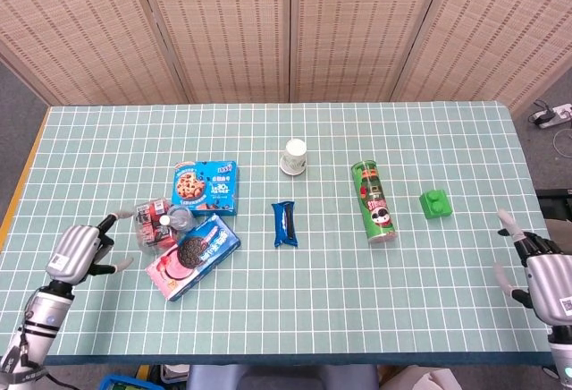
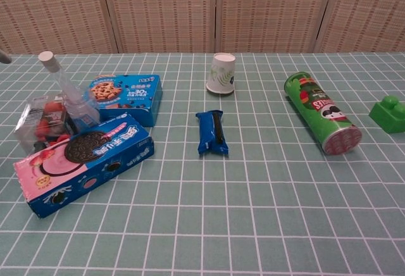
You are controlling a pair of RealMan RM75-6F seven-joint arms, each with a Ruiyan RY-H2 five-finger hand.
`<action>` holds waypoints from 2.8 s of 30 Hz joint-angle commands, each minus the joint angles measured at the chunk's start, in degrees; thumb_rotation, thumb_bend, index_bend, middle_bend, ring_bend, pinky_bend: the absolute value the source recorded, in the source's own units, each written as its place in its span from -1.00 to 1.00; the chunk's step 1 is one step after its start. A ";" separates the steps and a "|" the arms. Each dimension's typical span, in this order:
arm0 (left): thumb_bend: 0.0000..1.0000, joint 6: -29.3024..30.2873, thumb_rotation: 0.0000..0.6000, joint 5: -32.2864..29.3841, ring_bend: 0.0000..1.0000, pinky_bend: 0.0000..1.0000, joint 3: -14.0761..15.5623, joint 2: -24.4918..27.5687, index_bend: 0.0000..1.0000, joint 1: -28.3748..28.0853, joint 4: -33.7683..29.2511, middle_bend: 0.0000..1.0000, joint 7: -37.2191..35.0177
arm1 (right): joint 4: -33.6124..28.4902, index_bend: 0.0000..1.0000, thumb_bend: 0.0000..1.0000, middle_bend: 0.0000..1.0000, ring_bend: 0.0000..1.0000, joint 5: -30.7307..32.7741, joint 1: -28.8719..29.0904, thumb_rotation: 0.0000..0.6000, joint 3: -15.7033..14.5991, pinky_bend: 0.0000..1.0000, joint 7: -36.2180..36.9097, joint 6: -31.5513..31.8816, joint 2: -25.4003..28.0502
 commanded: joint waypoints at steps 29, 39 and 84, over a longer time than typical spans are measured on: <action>-0.66 -11.04 1.00 -11.53 1.00 1.00 -5.50 -7.56 -0.08 -9.26 2.86 1.00 -7.20 | 0.99 -0.62 -0.28 -0.40 -0.42 0.75 -0.22 1.00 0.63 -0.26 4.73 -0.62 1.37; -0.66 -11.53 1.00 -13.10 1.00 1.00 -6.41 -9.17 0.08 -10.32 3.01 1.00 -8.99 | 1.11 -0.61 -0.28 -0.40 -0.43 0.77 0.06 1.00 0.53 -0.26 4.66 -1.41 1.29; -0.62 -7.93 1.00 -10.77 1.00 1.00 -7.01 -19.05 0.48 -12.00 13.10 1.00 -16.28 | 1.61 -0.60 -0.28 -0.40 -0.43 0.97 0.22 1.00 0.56 -0.26 6.54 -2.05 1.72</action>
